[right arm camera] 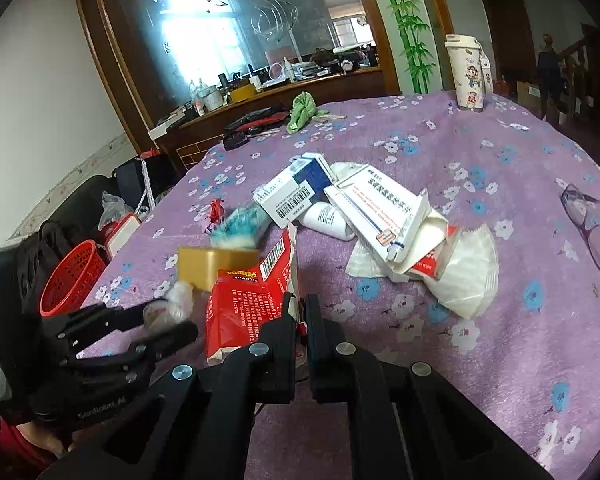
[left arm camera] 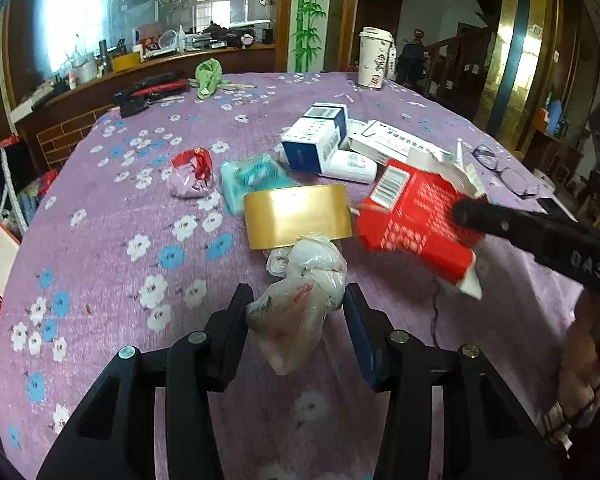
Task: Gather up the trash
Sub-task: 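Grasp the white plastic bag with the left tool while the right tool grasps the red carton, then lift the white bag with the left tool while the right tool lifts the red carton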
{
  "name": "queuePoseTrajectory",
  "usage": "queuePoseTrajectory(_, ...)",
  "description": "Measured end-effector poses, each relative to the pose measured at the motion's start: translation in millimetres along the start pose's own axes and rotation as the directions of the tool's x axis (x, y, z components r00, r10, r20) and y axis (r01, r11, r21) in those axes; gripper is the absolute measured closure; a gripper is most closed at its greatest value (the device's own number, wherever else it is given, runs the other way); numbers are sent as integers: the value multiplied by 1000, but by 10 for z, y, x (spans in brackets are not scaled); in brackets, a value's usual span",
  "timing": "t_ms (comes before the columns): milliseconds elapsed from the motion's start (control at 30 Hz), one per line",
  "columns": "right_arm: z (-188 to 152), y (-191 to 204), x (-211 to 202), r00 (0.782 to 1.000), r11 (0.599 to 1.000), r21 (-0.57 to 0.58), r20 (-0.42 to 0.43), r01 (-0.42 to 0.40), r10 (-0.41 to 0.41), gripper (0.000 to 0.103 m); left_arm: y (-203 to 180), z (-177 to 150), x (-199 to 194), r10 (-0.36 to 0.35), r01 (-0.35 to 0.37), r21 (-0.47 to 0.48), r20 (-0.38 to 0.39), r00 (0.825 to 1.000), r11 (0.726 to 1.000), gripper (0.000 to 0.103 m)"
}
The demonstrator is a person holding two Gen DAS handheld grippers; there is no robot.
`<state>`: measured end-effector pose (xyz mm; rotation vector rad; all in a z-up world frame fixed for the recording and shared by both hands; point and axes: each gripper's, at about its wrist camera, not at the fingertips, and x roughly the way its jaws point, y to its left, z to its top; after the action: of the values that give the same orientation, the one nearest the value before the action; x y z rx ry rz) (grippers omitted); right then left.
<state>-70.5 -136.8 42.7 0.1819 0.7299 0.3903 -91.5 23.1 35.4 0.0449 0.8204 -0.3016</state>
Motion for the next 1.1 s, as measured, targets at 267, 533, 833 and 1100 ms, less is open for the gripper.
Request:
queuePoseTrajectory(267, 22, 41, -28, 1000, 1000, 3, 8, -5, 5, 98, 72, -68, -192, -56, 56, -18, 17, 998, 998, 59)
queuePoseTrajectory(533, 21, 136, -127, 1000, 1000, -17, 25, -1, 1, 98, 104, -11, -365, -41, 43, -28, 69, 997, 999, 65)
queuePoseTrajectory(833, 3, 221, -259, 999, 999, -35, 48, -2, 4, 98, 127, -50, -481, -30, 33, -35, 87, 996, 999, 73)
queuePoseTrajectory(1100, -76, 309, -325, 999, 999, -43, 48, -5, 8, 98, 118, -159, -508, -15, 18, -36, 72, 997, 999, 74)
